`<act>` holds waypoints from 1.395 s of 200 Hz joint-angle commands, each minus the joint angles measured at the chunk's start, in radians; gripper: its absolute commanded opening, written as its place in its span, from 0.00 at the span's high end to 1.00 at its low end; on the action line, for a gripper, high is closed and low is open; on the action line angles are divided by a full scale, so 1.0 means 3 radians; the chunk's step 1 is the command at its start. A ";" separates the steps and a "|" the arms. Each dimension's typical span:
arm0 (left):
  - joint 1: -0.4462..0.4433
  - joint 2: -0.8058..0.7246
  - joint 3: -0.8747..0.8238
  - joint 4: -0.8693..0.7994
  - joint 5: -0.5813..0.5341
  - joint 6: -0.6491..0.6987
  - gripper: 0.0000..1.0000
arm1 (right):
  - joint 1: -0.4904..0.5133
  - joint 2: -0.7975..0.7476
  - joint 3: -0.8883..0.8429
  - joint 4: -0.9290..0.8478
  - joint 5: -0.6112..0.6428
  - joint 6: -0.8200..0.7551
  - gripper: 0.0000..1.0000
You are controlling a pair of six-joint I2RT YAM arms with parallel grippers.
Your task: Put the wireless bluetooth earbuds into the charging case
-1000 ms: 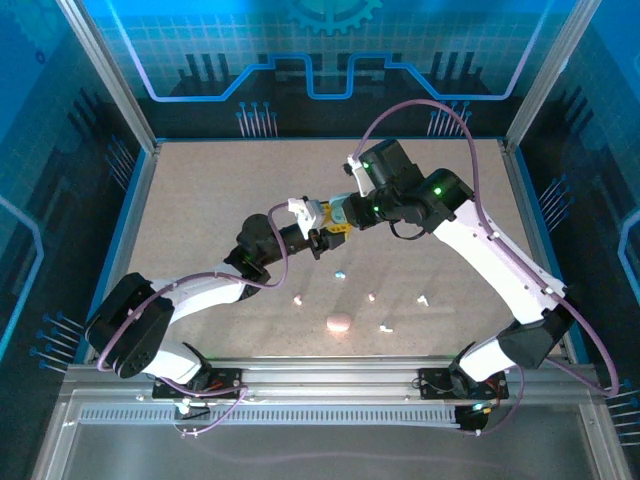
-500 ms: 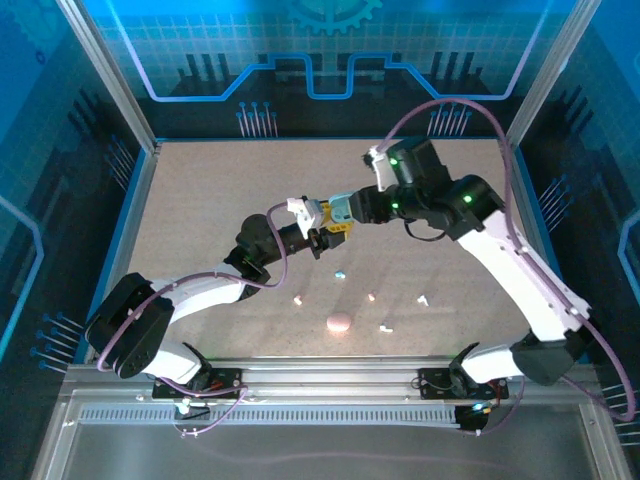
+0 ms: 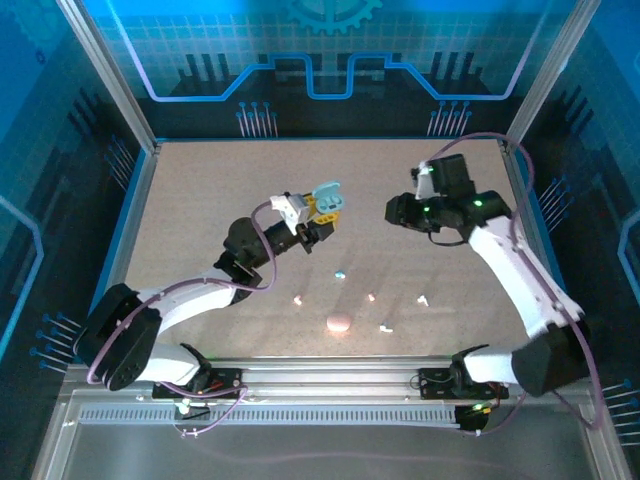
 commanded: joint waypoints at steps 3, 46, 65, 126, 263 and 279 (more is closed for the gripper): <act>0.0059 -0.0233 -0.0068 0.0056 -0.0282 0.0008 0.66 | 0.0162 0.0398 -0.0068 0.0055 -0.0329 -0.0093 0.60; 0.0087 -0.0535 -0.0047 -0.0237 -0.0381 0.0155 0.65 | 0.0585 0.1203 0.0085 0.0049 -0.0363 -0.0440 0.60; 0.0088 -0.0610 -0.0044 -0.0290 -0.0399 0.0184 0.64 | 0.0676 0.1506 0.0243 0.0020 -0.0426 -0.0636 0.58; 0.0087 -0.0673 -0.0065 -0.0406 -0.0359 0.0188 0.64 | 0.0811 0.2192 0.0649 -0.0006 -0.0490 -0.0971 0.55; 0.0092 -0.0536 0.0001 -0.0463 -0.0242 0.0112 0.64 | 0.0912 0.2282 0.0512 -0.0298 -0.0652 -0.1324 0.62; 0.0088 -0.0531 0.0000 -0.0464 -0.0247 0.0109 0.64 | 0.0914 0.2240 0.0473 -0.0297 -0.0736 -0.1331 0.62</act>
